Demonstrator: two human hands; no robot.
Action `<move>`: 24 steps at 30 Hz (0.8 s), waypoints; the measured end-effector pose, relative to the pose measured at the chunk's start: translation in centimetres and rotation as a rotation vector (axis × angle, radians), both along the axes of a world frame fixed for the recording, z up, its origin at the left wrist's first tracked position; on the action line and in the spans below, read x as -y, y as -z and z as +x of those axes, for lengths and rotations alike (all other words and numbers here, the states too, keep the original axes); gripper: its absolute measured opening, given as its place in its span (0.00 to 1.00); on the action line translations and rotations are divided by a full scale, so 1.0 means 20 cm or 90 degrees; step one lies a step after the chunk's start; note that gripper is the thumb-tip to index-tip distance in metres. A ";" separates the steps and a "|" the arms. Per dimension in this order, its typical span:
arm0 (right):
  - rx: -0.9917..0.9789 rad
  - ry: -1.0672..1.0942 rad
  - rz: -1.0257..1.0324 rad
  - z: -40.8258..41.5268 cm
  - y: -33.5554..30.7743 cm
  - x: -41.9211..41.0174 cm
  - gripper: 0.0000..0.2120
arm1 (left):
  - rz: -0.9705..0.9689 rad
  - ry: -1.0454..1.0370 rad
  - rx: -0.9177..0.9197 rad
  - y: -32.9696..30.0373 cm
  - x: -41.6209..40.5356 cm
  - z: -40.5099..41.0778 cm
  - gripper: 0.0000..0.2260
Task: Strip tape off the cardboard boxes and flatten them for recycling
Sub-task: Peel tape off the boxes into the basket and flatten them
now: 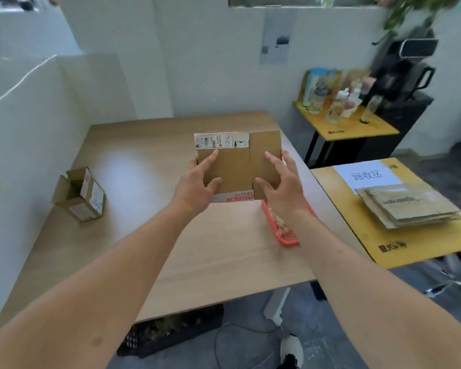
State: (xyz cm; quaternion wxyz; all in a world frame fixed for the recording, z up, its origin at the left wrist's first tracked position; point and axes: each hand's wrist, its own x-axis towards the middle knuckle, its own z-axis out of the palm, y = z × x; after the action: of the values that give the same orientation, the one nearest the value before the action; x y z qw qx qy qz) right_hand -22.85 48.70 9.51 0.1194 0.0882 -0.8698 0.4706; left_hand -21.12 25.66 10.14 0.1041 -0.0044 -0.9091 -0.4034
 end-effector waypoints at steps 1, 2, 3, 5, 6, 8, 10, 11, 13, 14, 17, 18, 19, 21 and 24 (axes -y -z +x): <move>-0.007 0.005 0.008 0.02 -0.06 -0.04 0.33 | -0.002 0.009 -0.015 -0.05 -0.04 0.00 0.30; -0.013 0.010 0.018 0.04 -0.12 -0.09 0.33 | -0.003 0.018 -0.031 -0.10 -0.08 0.00 0.30; -0.021 0.018 0.025 0.06 -0.17 -0.14 0.34 | -0.005 0.029 -0.046 -0.15 -0.13 0.00 0.31; -0.039 0.038 0.029 0.10 -0.26 -0.25 0.34 | -0.016 0.048 -0.074 -0.24 -0.24 0.00 0.31; -0.045 0.051 0.029 0.12 -0.31 -0.31 0.35 | -0.022 0.055 -0.086 -0.28 -0.30 0.00 0.31; -0.054 0.076 0.033 0.16 -0.37 -0.43 0.35 | -0.032 0.072 -0.100 -0.35 -0.44 0.00 0.31; -0.065 0.102 0.039 0.19 -0.42 -0.57 0.35 | -0.041 0.089 -0.111 -0.39 -0.60 -0.01 0.32; -0.069 0.117 0.041 0.20 -0.43 -0.65 0.35 | -0.044 0.097 -0.117 -0.41 -0.68 -0.01 0.32; -0.067 0.144 0.044 0.21 -0.44 -0.81 0.35 | -0.059 0.113 -0.125 -0.43 -0.86 -0.02 0.32; -0.065 0.155 0.047 0.22 -0.44 -0.91 0.35 | -0.065 0.120 -0.126 -0.43 -0.96 -0.02 0.32; -0.058 0.180 0.065 0.25 -0.42 -1.21 0.35 | -0.068 0.137 -0.128 -0.42 -1.28 -0.02 0.33; -0.053 0.188 0.073 0.26 -0.41 -1.31 0.34 | -0.071 0.138 -0.124 -0.41 -1.38 -0.02 0.33; -0.049 0.195 0.081 0.27 -0.40 -1.42 0.34 | -0.077 0.138 -0.118 -0.40 -1.49 -0.02 0.32; -0.039 0.208 0.095 0.28 -0.37 -1.64 0.34 | -0.078 0.147 -0.097 -0.38 -1.72 -0.02 0.32; -0.016 0.219 0.112 0.28 -0.34 -1.93 0.35 | -0.053 0.175 -0.070 -0.34 -2.01 -0.03 0.32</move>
State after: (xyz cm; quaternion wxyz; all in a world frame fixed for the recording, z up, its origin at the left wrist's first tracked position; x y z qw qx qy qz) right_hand -17.28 87.34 16.40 0.2012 -0.0459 -0.9082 0.3642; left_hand -21.65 65.92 16.86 0.0974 -0.1551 -0.9088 -0.3749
